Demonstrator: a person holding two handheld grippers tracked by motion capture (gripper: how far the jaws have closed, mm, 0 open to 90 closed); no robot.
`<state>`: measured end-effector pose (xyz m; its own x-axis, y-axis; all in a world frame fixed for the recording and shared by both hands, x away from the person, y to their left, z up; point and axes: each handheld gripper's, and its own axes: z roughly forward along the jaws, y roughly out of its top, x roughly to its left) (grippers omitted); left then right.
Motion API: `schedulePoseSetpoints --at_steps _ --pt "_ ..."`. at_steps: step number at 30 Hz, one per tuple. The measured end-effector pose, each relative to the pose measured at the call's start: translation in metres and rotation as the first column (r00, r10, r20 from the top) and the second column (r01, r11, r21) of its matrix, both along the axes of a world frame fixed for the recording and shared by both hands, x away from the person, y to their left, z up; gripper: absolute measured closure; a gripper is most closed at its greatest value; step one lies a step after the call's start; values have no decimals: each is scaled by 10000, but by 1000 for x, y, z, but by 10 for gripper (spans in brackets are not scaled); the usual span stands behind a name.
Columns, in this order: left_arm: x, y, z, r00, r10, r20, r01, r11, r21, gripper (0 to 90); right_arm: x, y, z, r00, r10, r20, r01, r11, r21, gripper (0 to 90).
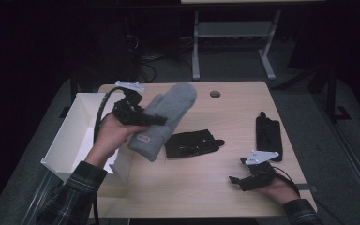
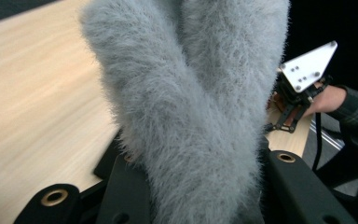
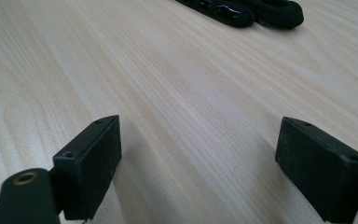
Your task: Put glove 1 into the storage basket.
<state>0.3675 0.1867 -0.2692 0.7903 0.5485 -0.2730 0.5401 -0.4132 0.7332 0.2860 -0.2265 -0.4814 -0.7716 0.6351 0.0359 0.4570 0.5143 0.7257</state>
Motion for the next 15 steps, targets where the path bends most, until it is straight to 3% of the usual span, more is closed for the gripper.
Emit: schedulePoseSetpoints --at_steps 3,4,6,7,10,11,13,15 --pt "1 25 9 9988 490 57 -489 9986 -205 642 0 0 0 10000 -25 10 25 10000 -2 143" --pt "1 25 9 9988 490 57 -489 9986 -205 642 0 0 0 10000 -25 10 25 10000 -2 143" --pt "1 45 13 9958 917 62 -915 9955 -260 641 0 0 0 10000 -25 14 26 10000 -4 143" --pt "1 45 13 9958 917 62 -915 9955 -260 641 0 0 0 10000 -26 12 26 10000 1 143" --pt "0 73 15 9882 1530 -18 -1530 9874 -392 641 0 0 0 10000 -26 16 26 10000 -3 143" --pt "0 73 15 9882 1530 -18 -1530 9874 -392 641 0 0 0 10000 -26 16 26 10000 -3 143" --pt "-1 94 14 9813 1923 -108 -1926 9801 -473 640 0 0 0 10000 -39 14 39 10000 0 143" --pt "-1 100 13 9780 2082 -147 -2087 9768 -474 640 1 0 0 10000 -45 22 45 10000 -3 143"
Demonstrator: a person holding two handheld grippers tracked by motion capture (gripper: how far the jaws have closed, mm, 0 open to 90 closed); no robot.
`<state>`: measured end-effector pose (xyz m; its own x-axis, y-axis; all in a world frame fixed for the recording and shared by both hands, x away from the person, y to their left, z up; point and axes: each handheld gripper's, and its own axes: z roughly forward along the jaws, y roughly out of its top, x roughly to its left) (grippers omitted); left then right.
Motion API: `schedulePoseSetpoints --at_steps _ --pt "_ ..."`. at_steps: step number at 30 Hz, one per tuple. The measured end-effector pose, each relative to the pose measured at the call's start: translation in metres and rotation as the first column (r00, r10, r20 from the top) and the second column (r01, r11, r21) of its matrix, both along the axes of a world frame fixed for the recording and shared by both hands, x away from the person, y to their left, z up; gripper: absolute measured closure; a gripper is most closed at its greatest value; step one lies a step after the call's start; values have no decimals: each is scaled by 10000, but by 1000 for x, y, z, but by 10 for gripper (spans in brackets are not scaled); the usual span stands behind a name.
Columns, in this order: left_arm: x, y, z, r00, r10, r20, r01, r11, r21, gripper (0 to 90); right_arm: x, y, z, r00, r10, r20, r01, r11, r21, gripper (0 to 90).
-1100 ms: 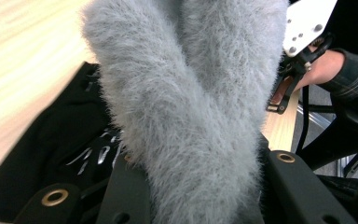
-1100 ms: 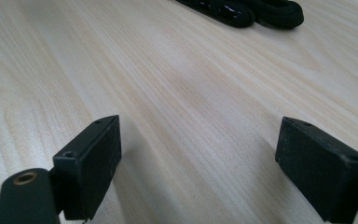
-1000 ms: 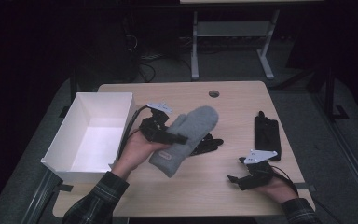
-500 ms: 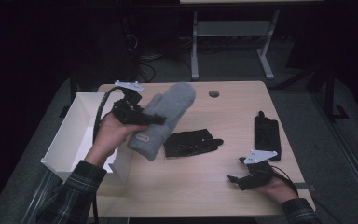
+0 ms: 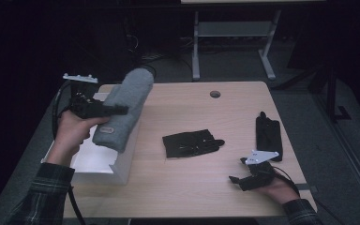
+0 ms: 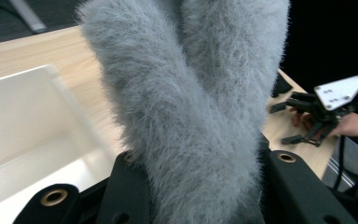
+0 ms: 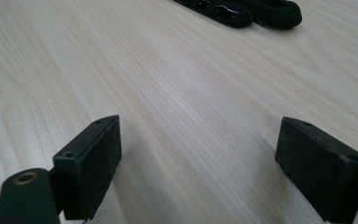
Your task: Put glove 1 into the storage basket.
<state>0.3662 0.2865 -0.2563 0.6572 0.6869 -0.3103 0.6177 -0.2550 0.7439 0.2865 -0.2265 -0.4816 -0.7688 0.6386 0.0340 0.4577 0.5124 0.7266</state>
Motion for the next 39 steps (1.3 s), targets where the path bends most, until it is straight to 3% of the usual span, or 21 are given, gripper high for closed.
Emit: schedulePoseSetpoints --at_steps 4,7,11,15,16,17,18,19,23,24,26,27,30,31,32,33,35,36,37,38,39 --pt "-2 24 -6 9983 558 -152 -556 9984 118 640 0 0 0 10000 -19 4 19 10000 4 143" --pt "-3 44 -14 9932 1109 -347 -1101 9937 228 640 0 0 0 10000 -20 5 20 10000 0 143" --pt "-3 55 -23 9883 1425 -539 -1410 9895 307 640 0 0 0 10000 -21 7 21 10000 -4 143" --pt "0 70 -45 9769 1859 -1053 -1819 9822 472 639 0 0 0 10000 -33 -2 33 10000 -1 143" --pt "0 70 -45 9769 1859 -1053 -1819 9822 472 638 0 0 0 10000 -33 -2 33 10000 -1 143" --pt "2 75 -55 9704 2053 -1271 -1995 9782 572 638 0 0 0 10000 -43 -12 43 10000 0 143" --pt "2 75 -55 9704 2053 -1271 -1995 9782 572 638 0 0 0 10000 -43 -12 43 10000 0 143" --pt "4 78 -66 9637 2205 -1507 -2125 9748 673 638 0 0 0 10000 -33 1 33 10000 -4 143" --pt "10 78 -89 9530 2344 -1918 -2183 9706 1014 637 0 0 0 10000 -33 0 33 10000 -6 143" --pt "10 78 -89 9530 2344 -1918 -2183 9706 1014 637 0 0 0 10000 -33 0 33 10000 -6 143" --pt "16 77 -105 9434 2505 -2174 -2295 9662 1175 636 0 0 0 10000 -69 -33 69 10000 7 144" --pt "16 77 -105 9434 2505 -2174 -2295 9662 1175 634 0 0 0 10000 -69 -33 69 10000 7 144" --pt "25 76 -128 9303 2683 -2501 -2303 9579 1712 629 0 0 0 10000 -41 2 41 10000 -1 143" --pt "25 76 -128 9303 2683 -2501 -2303 9579 1712 628 0 0 0 10000 -40 3 40 10000 -3 143" --pt "30 75 -138 9222 2832 -2633 -2381 9524 1904 627 0 0 0 10000 -38 6 38 10000 -3 144" --pt "30 75 -138 9222 2832 -2633 -2381 9524 1904 624 0 0 0 10000 -39 6 39 10000 -4 143" --pt "34 76 -147 9142 2934 -2796 -2361 9463 2210 622 0 0 0 10000 -42 2 42 10000 -4 143" --pt "38 76 -158 9030 3034 -3043 -2310 9398 2517 614 0 0 0 10000 -47 1 47 10000 -3 143" --pt "38 76 -158 9030 3034 -3043 -2310 9398 2517 610 0 0 0 10000 -47 1 47 10000 -3 143" --pt "40 76 -167 8974 3085 -3153 -2256 9352 2731 603 0 0 0 10000 -45 2 45 10000 -1 144" --pt "40 77 -169 8935 3157 -3194 -2365 9353 2631 597 0 0 0 10000 -45 1 45 10000 -4 143"
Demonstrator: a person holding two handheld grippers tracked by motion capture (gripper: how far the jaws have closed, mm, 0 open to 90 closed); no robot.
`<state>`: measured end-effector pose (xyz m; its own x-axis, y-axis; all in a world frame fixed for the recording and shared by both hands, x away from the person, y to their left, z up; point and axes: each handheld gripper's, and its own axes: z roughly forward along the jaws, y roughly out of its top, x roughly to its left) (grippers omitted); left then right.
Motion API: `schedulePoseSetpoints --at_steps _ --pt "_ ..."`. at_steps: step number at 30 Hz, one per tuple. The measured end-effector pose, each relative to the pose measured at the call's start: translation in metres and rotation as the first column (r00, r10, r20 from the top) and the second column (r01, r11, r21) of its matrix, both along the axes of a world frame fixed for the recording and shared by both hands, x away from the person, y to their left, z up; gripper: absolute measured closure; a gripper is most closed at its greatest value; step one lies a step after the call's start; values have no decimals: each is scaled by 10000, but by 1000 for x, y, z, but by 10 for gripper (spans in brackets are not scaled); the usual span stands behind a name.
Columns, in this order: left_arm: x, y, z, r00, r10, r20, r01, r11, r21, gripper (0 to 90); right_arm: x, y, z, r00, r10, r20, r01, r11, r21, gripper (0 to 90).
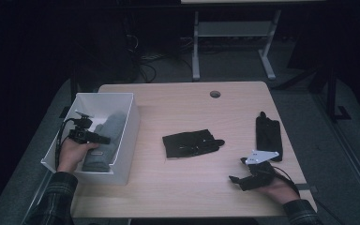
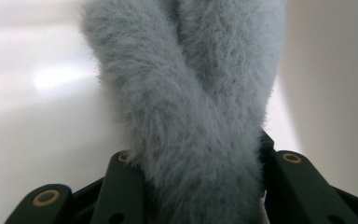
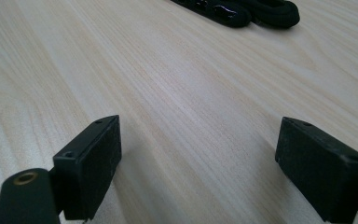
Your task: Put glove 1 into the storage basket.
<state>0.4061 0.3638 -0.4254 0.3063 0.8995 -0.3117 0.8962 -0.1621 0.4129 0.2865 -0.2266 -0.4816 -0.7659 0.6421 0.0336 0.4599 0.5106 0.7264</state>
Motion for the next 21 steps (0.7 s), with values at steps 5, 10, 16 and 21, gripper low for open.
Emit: schedulePoseSetpoints --at_steps 5,10,16,21 --pt "1 -1 0 10000 -32 -2 32 9998 176 507 0 0 0 10000 -2 0 2 10000 -2 143" --pt "1 -5 9 9999 -6 121 0 9988 492 331 0 0 0 10000 -2 9 2 10000 -8 143" --pt "1 -11 54 9928 159 1184 -260 9961 844 221 0 0 0 10000 -4 4 4 10000 -10 143" --pt "-4 -24 88 9801 -341 1956 233 9981 572 218 0 0 0 10000 -5 2 5 10000 -12 143"
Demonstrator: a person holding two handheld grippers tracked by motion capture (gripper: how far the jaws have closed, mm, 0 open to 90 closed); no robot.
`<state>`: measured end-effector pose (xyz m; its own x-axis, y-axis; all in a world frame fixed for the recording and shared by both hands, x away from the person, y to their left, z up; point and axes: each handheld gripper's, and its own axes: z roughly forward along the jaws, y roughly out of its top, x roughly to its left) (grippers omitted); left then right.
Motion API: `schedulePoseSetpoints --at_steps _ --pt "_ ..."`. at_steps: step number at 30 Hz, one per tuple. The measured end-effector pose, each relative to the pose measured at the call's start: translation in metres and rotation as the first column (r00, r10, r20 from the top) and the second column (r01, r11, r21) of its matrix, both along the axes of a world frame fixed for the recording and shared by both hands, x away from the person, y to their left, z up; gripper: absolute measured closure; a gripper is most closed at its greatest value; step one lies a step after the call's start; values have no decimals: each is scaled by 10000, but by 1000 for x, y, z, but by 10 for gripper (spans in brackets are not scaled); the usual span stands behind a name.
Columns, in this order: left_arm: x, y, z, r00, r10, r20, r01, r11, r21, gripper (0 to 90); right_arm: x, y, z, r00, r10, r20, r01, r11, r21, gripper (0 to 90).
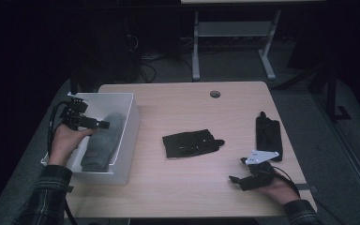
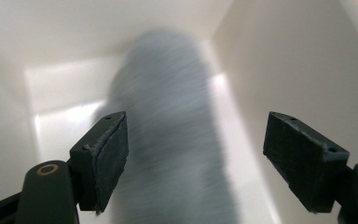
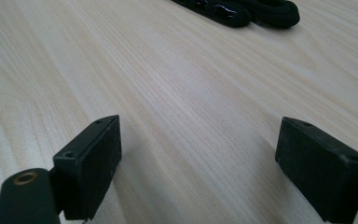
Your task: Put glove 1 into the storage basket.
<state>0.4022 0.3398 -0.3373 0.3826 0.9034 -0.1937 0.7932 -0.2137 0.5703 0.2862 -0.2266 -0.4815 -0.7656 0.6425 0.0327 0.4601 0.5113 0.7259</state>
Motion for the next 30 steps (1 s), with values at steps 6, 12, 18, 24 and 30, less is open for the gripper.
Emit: schedulePoseSetpoints --at_steps 6,12,18,24,30 --pt "-5 -23 22 9961 -733 487 746 9969 -245 214 0 0 0 10000 -1 -3 1 10000 3 143" --pt "-10 -60 32 9809 -1711 923 1756 9835 -440 214 0 0 0 10000 -2 -4 2 10000 7 143" --pt "-18 -97 35 9614 -2432 1288 2496 9677 -363 214 0 0 0 10000 1 2 -1 10000 10 143" --pt "-27 -129 25 9448 -2975 1373 3064 9507 -485 215 0 0 0 10000 4 3 -4 10000 5 143" --pt "-35 -158 9 9287 -3466 1318 3563 9326 -581 215 0 0 0 10000 4 3 -4 10000 7 143"
